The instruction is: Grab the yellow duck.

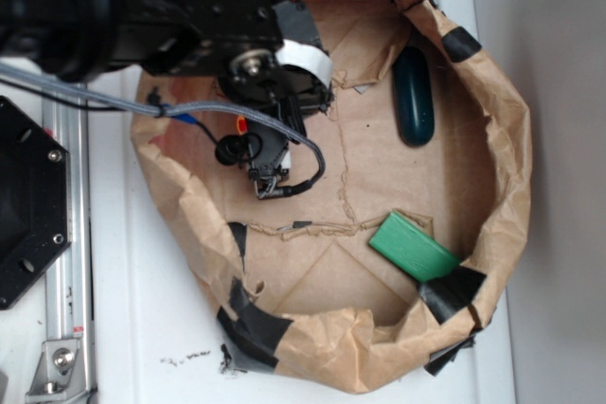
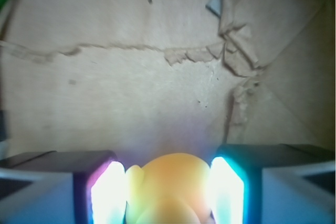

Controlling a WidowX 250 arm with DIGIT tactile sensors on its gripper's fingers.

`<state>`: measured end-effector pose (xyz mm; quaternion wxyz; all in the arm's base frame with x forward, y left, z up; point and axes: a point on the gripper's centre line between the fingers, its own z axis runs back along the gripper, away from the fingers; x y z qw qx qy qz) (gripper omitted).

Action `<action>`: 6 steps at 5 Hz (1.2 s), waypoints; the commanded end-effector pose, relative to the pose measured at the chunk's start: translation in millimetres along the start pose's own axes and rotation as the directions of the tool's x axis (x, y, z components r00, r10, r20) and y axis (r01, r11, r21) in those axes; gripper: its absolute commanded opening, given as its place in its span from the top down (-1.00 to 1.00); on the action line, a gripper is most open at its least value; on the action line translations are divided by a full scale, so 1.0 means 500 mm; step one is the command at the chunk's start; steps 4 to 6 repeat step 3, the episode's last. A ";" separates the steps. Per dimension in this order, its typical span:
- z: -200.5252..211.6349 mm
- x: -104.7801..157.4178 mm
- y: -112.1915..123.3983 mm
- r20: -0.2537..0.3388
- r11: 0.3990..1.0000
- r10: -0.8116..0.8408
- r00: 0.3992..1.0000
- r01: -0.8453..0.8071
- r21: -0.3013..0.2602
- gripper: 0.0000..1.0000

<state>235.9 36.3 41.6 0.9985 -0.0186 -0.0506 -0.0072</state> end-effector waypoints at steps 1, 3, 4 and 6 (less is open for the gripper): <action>0.195 0.102 -0.062 0.066 0.995 0.097 0.993 -0.098 0.009 1.00; 0.173 0.100 -0.085 -0.122 0.993 0.117 0.986 -0.120 -0.020 1.00; 0.173 0.100 -0.085 -0.122 0.993 0.117 0.986 -0.120 -0.020 1.00; 0.173 0.100 -0.085 -0.122 0.993 0.117 0.986 -0.120 -0.020 1.00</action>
